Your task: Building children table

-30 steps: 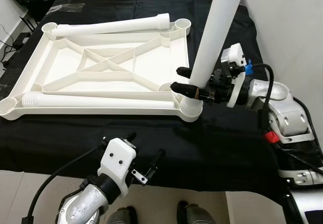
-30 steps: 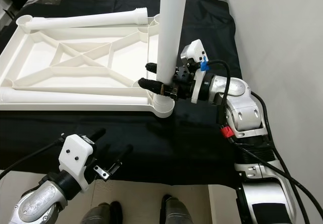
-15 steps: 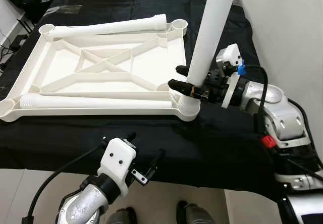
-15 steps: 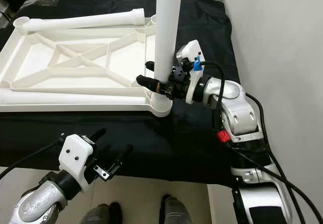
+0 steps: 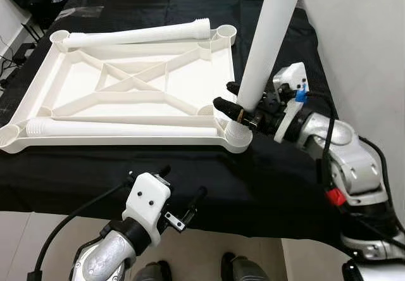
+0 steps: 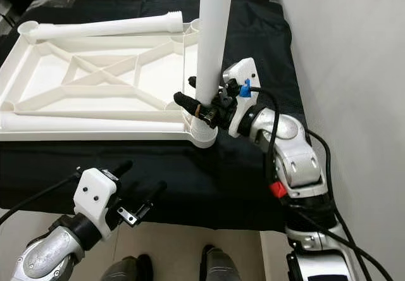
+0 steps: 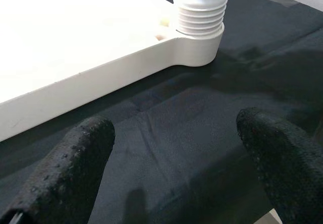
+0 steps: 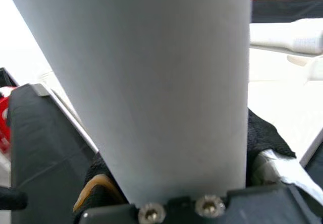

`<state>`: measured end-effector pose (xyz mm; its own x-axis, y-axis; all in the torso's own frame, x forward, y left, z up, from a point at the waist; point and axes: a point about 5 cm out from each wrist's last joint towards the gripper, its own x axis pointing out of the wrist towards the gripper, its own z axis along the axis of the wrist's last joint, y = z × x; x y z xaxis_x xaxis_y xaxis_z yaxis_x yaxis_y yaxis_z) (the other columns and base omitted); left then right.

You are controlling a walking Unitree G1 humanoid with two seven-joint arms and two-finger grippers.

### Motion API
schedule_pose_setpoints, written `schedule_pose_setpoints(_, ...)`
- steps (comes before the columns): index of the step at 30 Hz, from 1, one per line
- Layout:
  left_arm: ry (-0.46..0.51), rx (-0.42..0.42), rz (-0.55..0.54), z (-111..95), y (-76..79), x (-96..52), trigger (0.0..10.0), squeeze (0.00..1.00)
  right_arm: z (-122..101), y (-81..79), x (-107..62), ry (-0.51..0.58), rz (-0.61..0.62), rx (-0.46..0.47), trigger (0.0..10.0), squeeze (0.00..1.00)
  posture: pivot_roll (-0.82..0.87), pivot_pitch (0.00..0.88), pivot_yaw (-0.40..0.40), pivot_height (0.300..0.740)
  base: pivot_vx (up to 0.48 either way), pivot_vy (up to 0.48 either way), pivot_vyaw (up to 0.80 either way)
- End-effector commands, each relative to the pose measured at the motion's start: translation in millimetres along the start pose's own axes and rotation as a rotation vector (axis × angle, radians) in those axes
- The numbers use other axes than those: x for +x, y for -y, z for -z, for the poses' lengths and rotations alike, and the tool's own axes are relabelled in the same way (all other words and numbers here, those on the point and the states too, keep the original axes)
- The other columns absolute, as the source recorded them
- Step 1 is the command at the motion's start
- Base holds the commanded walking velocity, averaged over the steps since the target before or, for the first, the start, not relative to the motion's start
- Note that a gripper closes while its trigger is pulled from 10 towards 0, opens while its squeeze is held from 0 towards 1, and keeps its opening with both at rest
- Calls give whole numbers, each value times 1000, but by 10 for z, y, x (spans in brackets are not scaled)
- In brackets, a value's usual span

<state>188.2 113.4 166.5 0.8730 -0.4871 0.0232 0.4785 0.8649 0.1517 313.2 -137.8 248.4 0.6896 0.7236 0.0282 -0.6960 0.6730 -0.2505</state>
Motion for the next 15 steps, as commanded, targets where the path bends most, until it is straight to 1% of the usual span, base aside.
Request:
schedule_pose_setpoints(1,-28,-4,-5,60,-15,-17,10000,0,387,-27,-39,-186,102,76,10000,0,-22,288,3,740,0,0,0)
schedule_pose_setpoints(2,-28,-3,-5,61,-16,-17,10000,0,392,-27,-46,-185,135,86,10000,0,-22,288,3,740,0,0,0)
schedule_pose_setpoints(5,-28,-3,-5,62,-18,-16,10000,0,390,-47,-47,-185,162,87,10000,0,-25,286,3,740,0,0,0)
schedule_pose_setpoints(6,-28,-3,-6,63,-20,-16,10000,0,388,-84,-46,-184,187,87,10000,0,-26,286,3,740,0,0,0)
schedule_pose_setpoints(8,-28,-3,-6,63,-20,-16,10000,0,388,-84,-46,-184,187,87,10000,0,-26,286,3,740,0,0,0)
schedule_pose_setpoints(9,-27,-3,-7,64,-23,-15,10000,0,392,-121,-47,-186,227,94,10000,0,-27,283,2,740,0,0,0)
schedule_pose_setpoints(10,-27,-3,-7,64,-23,-15,10000,0,392,-121,-47,-186,227,94,10000,0,-27,283,2,740,0,0,0)
schedule_pose_setpoints(12,-26,-2,-13,66,-36,-15,10000,0,426,-177,-67,-202,357,97,10000,0,-29,277,0,740,0,0,0)
schedule_pose_setpoints(13,-26,-2,-13,66,-36,-15,10000,0,426,-177,-67,-202,357,97,10000,0,-29,277,0,740,0,0,0)
schedule_pose_setpoints(14,-25,-2,-17,67,-42,-15,10000,0,443,-190,-80,-209,407,99,10000,0,-29,277,0,740,0,0,0)
schedule_pose_setpoints(15,-25,-2,-17,67,-42,-15,10000,0,443,-190,-80,-209,407,99,10000,0,-29,277,0,740,0,0,0)
